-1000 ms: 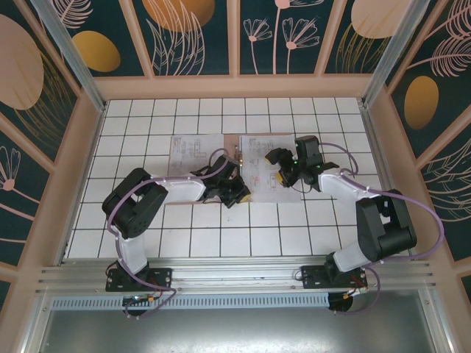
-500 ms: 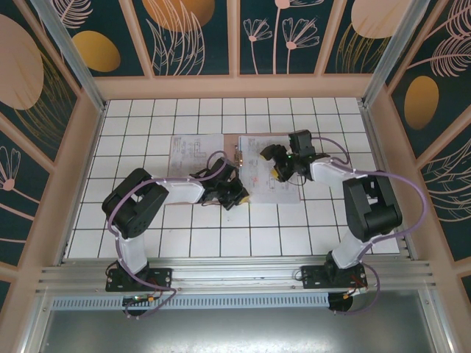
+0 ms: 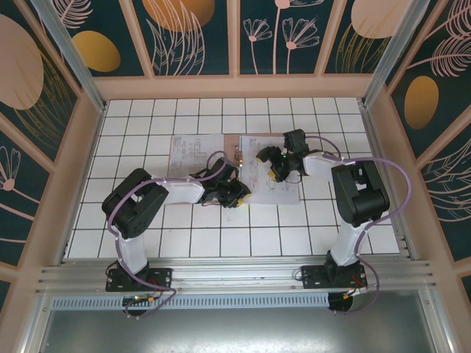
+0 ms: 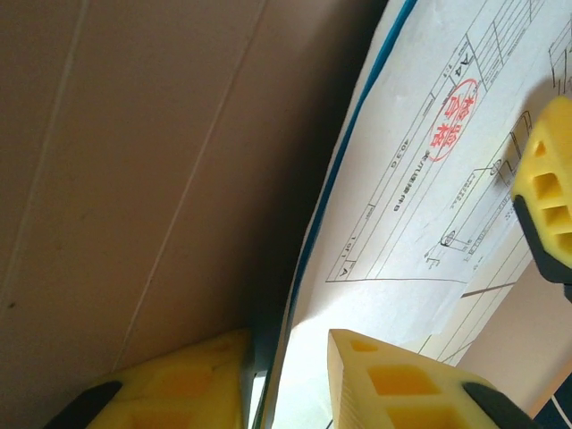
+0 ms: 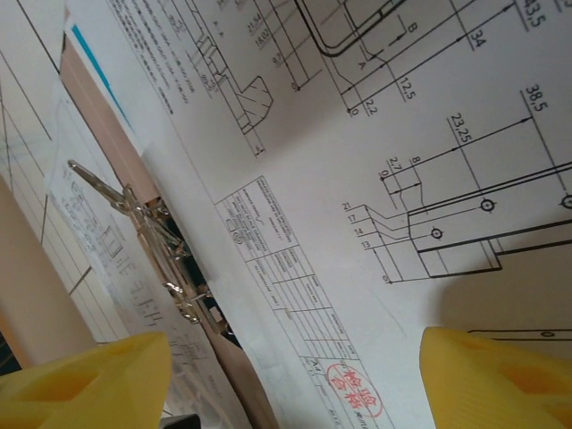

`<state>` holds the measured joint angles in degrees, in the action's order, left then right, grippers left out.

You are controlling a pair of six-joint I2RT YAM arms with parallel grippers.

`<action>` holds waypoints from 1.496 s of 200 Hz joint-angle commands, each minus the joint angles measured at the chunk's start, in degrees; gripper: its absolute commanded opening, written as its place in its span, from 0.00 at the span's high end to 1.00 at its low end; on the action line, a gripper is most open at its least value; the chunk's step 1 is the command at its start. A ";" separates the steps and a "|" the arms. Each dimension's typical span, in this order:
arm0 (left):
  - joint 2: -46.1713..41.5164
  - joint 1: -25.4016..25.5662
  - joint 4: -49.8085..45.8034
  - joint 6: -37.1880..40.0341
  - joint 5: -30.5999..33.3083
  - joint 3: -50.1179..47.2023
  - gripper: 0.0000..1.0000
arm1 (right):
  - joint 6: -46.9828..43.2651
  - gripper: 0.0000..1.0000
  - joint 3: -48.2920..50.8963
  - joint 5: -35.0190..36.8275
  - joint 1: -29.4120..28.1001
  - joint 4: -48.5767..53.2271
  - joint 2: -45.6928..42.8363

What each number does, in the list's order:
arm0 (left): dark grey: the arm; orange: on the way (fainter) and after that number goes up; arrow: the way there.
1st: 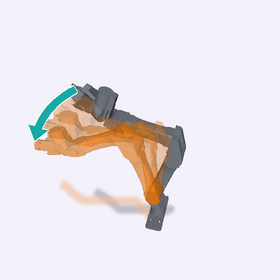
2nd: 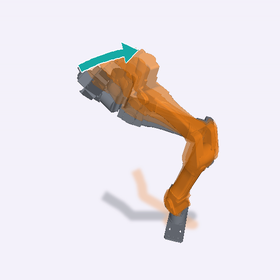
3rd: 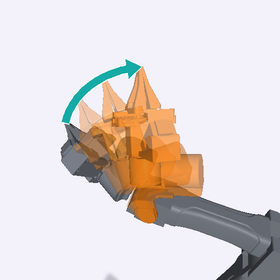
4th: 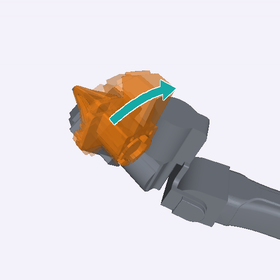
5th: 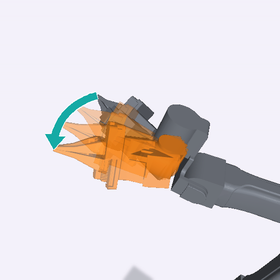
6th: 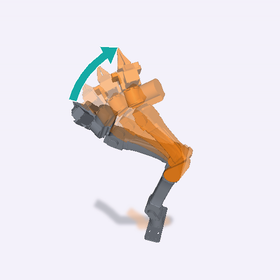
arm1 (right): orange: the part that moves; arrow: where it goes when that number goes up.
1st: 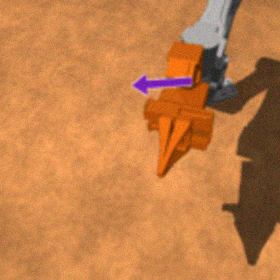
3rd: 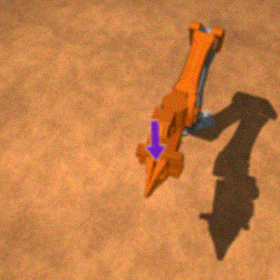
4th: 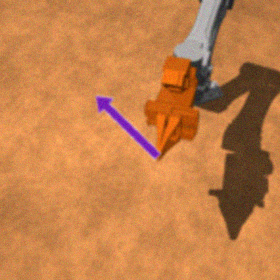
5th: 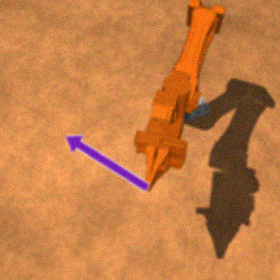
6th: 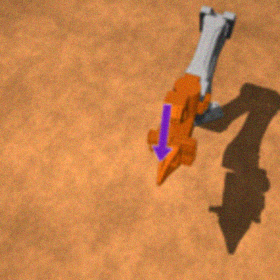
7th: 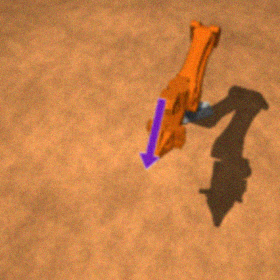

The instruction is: Put the files into the folder

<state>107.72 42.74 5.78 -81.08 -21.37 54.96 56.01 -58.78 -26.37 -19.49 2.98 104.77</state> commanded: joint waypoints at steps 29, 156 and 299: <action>-0.59 -0.29 -3.05 1.02 1.15 0.41 0.69 | -3.97 0.26 -2.90 -2.21 0.39 2.28 3.20; 0.24 -0.35 -1.81 -0.68 0.61 2.42 1.00 | -6.03 0.23 -6.24 -1.22 0.59 4.76 0.91; 2.64 -1.74 0.33 -2.59 1.85 5.20 1.00 | -6.58 0.21 -6.61 -0.78 4.03 7.05 -4.96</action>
<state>109.30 41.28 5.85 -83.05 -20.27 59.09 49.82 -66.43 -27.05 -15.51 9.56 101.36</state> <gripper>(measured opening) 0.061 0.788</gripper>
